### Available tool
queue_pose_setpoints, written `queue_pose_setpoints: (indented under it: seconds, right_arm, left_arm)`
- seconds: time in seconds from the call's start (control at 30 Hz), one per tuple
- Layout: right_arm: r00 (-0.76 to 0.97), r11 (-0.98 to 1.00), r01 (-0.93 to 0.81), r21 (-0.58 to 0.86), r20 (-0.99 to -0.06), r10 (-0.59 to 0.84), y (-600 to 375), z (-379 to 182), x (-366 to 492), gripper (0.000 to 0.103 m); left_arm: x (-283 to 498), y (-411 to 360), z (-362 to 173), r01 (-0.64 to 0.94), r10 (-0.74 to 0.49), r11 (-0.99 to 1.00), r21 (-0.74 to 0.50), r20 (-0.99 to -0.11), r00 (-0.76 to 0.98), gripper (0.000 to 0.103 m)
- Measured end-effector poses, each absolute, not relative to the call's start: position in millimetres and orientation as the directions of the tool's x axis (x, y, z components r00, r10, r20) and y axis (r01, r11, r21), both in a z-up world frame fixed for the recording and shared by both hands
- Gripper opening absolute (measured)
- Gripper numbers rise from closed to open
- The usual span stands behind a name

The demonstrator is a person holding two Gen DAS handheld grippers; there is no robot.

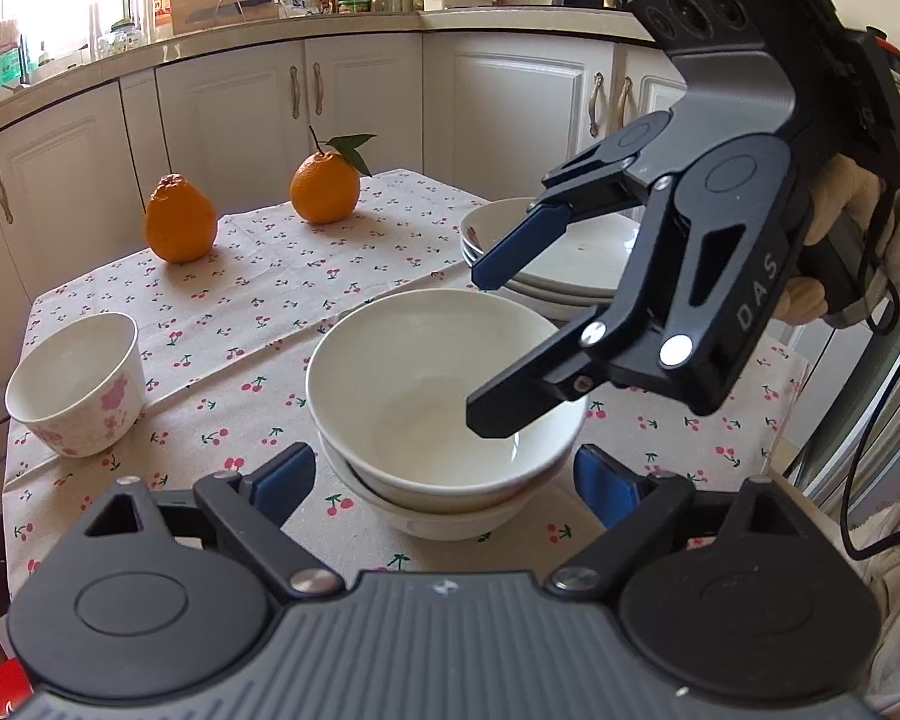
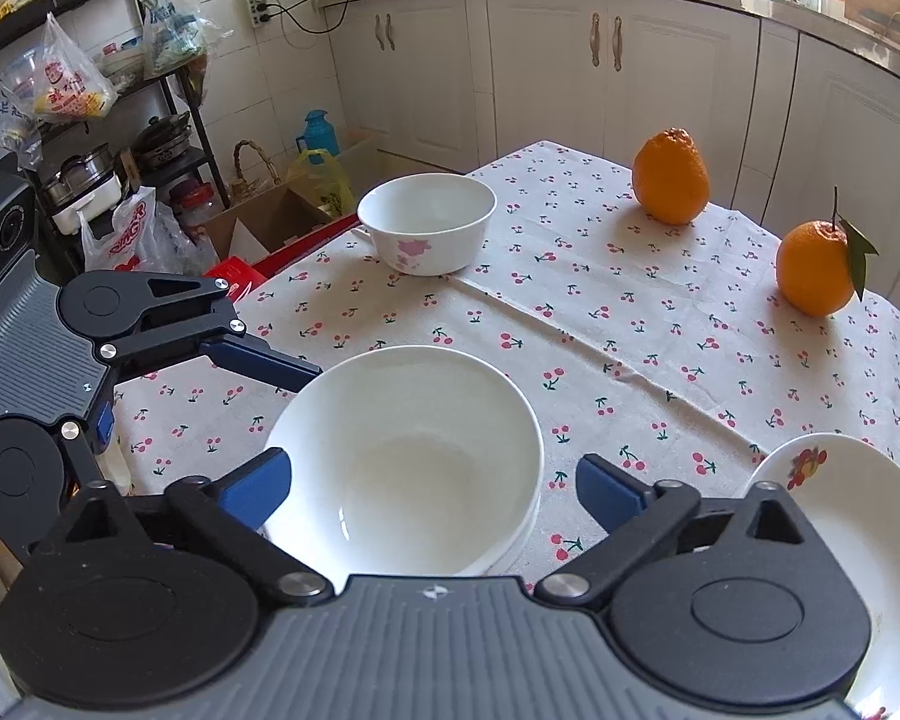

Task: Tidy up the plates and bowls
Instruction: 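Move the right gripper to the pink-flower bowl and grasp its rim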

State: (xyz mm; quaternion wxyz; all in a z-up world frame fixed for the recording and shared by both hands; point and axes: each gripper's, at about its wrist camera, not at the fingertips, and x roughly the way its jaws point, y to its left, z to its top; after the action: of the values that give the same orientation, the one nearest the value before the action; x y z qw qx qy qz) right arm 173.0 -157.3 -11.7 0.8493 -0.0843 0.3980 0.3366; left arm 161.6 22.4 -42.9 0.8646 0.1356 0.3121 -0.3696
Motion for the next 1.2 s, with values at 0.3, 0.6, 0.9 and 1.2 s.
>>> queue_pose_setpoints:
  seconds: [0.3, 0.6, 0.9, 1.2]
  right_arm:
    - [0.481, 0.765, -0.640, 0.069, -0.741, 0.468, -145.8, -4.8, 172.6, 0.103]
    - [0.518, 0.752, -0.658, -0.028, -0.743, 0.425, -122.8, 12.0, 180.7, 0.103]
    - [0.544, 0.696, -0.706, -0.132, -0.730, 0.414, -86.8, 26.0, 204.5, 0.103]
    - [0.497, 0.683, -0.728, -0.060, -0.733, 0.465, -63.7, 28.4, 256.0, 0.103]
  left_arm:
    - [154.9, 45.2, -33.4, 0.690, -0.543, 0.724, -0.002, -0.619, 0.568, 0.093]
    - [161.9, 78.1, -27.7, 0.609, -0.483, 0.793, 0.024, -0.584, 0.652, 0.095]
    - [183.4, 103.9, -25.4, 0.534, -0.416, 0.842, 0.078, -0.539, 0.733, 0.097]
    - [227.2, 123.6, -35.8, 0.455, -0.331, 0.883, 0.117, -0.533, 0.779, 0.097]
